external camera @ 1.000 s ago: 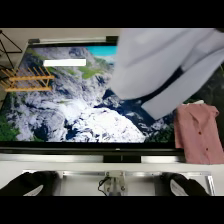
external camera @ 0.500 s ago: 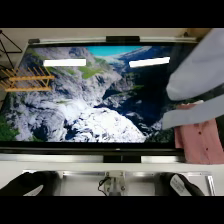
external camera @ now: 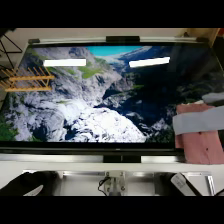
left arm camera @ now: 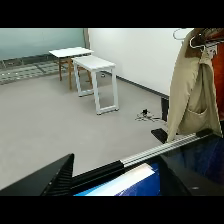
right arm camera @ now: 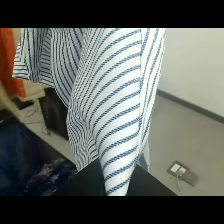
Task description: Fold the shirts.
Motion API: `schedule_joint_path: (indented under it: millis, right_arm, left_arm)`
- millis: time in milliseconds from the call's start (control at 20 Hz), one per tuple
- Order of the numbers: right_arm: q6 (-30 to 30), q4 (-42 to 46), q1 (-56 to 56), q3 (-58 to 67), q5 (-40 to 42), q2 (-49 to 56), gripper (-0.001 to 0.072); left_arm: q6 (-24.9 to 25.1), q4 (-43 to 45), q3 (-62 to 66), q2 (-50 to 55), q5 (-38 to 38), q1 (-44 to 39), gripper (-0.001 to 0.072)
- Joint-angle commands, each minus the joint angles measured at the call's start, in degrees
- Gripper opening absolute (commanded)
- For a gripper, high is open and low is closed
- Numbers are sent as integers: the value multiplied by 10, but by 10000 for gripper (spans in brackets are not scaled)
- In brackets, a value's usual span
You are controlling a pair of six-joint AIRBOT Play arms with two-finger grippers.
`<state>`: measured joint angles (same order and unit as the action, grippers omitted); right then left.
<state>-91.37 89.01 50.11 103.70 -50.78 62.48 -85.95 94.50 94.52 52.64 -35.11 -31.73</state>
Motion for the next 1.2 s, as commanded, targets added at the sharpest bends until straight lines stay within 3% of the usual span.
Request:
schedule_joint_path:
  millis: [0,750,1150]
  right_arm:
    - [-14,-2,58,0,27,15,55]
    - [-10,-23,162,3,173,107,55]
    - [-10,-86,227,3,224,134,55]
  left_arm:
    - [0,0,0,0,-21,0,609]
    - [-3,6,0,12,-149,0,608]
    - [-37,6,0,31,-151,0,608]
